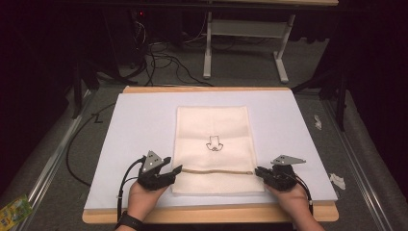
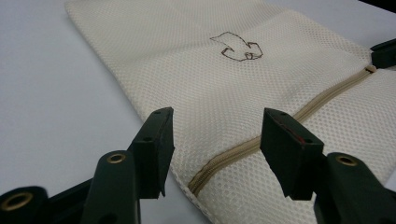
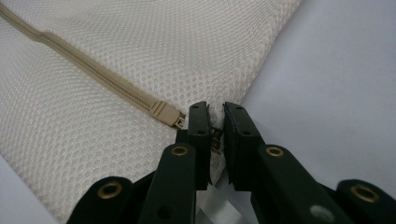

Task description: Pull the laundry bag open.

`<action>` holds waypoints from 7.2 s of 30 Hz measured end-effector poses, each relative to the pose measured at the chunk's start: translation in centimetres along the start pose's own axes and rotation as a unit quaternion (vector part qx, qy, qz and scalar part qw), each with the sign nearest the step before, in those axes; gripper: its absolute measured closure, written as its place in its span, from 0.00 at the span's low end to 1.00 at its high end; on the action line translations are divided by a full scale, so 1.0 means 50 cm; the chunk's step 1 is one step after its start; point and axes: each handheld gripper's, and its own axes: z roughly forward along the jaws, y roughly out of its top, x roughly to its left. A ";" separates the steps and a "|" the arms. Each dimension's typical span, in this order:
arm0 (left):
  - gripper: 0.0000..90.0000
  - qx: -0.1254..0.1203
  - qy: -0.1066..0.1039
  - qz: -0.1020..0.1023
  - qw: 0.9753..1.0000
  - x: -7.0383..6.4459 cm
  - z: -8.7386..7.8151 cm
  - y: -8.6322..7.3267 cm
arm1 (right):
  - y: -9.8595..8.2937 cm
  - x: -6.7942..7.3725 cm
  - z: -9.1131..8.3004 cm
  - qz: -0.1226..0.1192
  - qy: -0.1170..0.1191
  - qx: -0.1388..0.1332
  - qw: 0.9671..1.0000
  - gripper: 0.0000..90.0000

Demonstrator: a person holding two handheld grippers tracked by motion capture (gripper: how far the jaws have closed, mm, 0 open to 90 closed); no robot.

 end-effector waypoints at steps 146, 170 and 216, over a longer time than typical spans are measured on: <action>0.91 0.021 -0.118 0.036 0.992 -0.296 0.255 0.098 | 0.060 0.041 -0.051 -0.040 0.040 -0.091 0.994 0.96; 0.97 0.037 -0.100 0.033 0.994 -0.225 0.193 0.064 | 0.051 -0.009 -0.063 -0.013 -0.002 -0.091 0.996 0.96; 0.97 0.080 -0.016 -0.001 0.997 -0.044 0.029 -0.010 | 0.053 -0.023 -0.063 -0.007 -0.026 -0.090 0.996 0.96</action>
